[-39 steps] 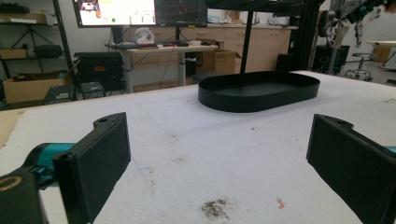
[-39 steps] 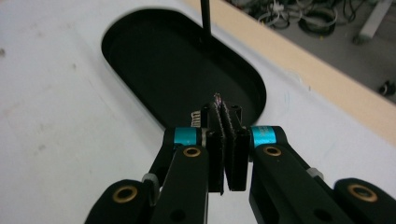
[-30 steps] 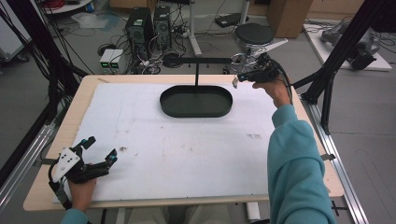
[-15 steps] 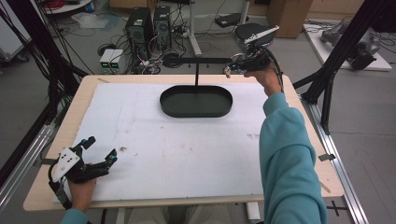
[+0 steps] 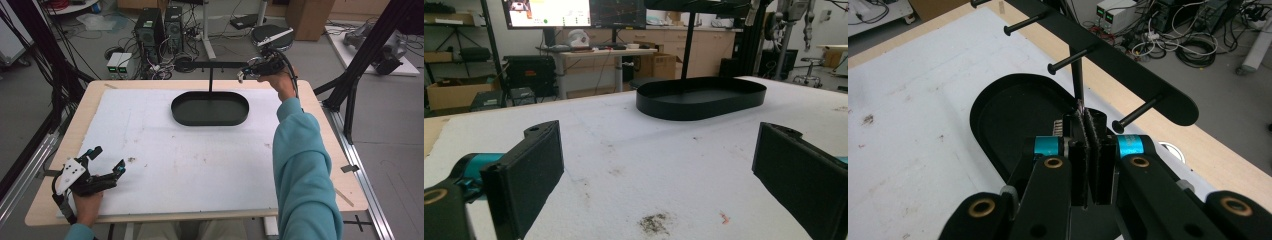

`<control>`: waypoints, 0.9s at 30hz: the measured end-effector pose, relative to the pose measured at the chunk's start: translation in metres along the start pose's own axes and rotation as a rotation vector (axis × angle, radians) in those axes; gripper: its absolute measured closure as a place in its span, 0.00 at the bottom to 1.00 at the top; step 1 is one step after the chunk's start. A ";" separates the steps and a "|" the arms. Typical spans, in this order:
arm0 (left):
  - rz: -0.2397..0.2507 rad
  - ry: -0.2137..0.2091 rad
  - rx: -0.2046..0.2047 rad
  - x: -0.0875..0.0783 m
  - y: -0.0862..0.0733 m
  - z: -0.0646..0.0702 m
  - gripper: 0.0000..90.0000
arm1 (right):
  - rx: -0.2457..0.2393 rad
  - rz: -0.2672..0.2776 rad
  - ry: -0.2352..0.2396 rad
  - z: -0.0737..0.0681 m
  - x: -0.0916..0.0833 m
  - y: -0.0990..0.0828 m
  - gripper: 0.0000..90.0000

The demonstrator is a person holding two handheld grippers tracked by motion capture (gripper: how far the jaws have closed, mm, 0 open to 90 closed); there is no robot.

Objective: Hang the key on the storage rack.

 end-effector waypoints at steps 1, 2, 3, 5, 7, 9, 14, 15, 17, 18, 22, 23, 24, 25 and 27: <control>0.001 -0.001 -0.001 0.000 0.000 0.000 0.07 | -0.003 -0.003 -0.004 0.001 0.000 0.000 0.99; -0.001 0.000 0.000 0.000 0.000 0.000 0.07 | 0.003 -0.002 -0.004 0.001 0.001 0.000 0.99; -0.001 0.000 0.001 0.000 0.000 0.000 0.07 | 0.001 -0.001 -0.003 0.002 0.001 0.000 0.99; 0.000 0.000 0.002 0.000 0.000 0.000 0.07 | 0.003 -0.002 -0.004 0.002 0.002 -0.001 0.99; 0.001 0.000 0.002 0.000 0.000 0.000 0.07 | 0.005 -0.006 -0.007 0.003 0.003 -0.001 0.99; 0.001 0.000 0.002 0.000 0.000 0.000 0.07 | 0.005 -0.015 -0.012 0.004 0.004 -0.002 0.99; 0.000 0.000 0.002 0.000 0.000 0.000 0.07 | 0.013 -0.020 -0.019 0.007 0.006 -0.005 0.99; 0.000 0.000 0.003 0.000 0.000 0.000 0.07 | 0.015 -0.023 -0.019 0.007 0.007 -0.005 0.99; 0.001 0.001 0.002 0.000 0.000 0.000 0.07 | 0.017 -0.028 -0.025 0.008 0.008 -0.006 0.99; 0.001 0.001 0.002 0.000 0.000 0.000 0.07 | 0.014 -0.027 -0.026 0.008 0.008 -0.006 0.99; 0.002 0.001 0.002 0.000 0.000 0.000 0.07 | 0.012 -0.030 -0.037 0.008 0.009 -0.006 0.99; 0.003 0.001 0.003 0.000 0.000 0.000 0.07 | 0.014 -0.028 -0.039 0.009 0.010 -0.006 0.99; 0.003 0.001 0.004 0.000 0.000 0.000 0.07 | 0.016 -0.029 -0.039 0.009 0.010 -0.006 0.99; 0.003 0.000 0.002 0.000 0.000 0.000 0.07 | 0.014 -0.030 -0.043 0.009 0.010 -0.006 0.99; 0.002 0.000 0.002 0.000 0.000 0.000 0.07 | 0.013 -0.032 -0.044 0.009 0.010 -0.006 0.99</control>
Point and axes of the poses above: each handheld gripper's, and its own axes: x roughly forward along the jaws, y roughly out of its top, z roughly to its right, the point moved 5 cm from there along x, roughly forward along the jaws, and after that the axes turned 9 degrees about x, right-handed, at the moved point
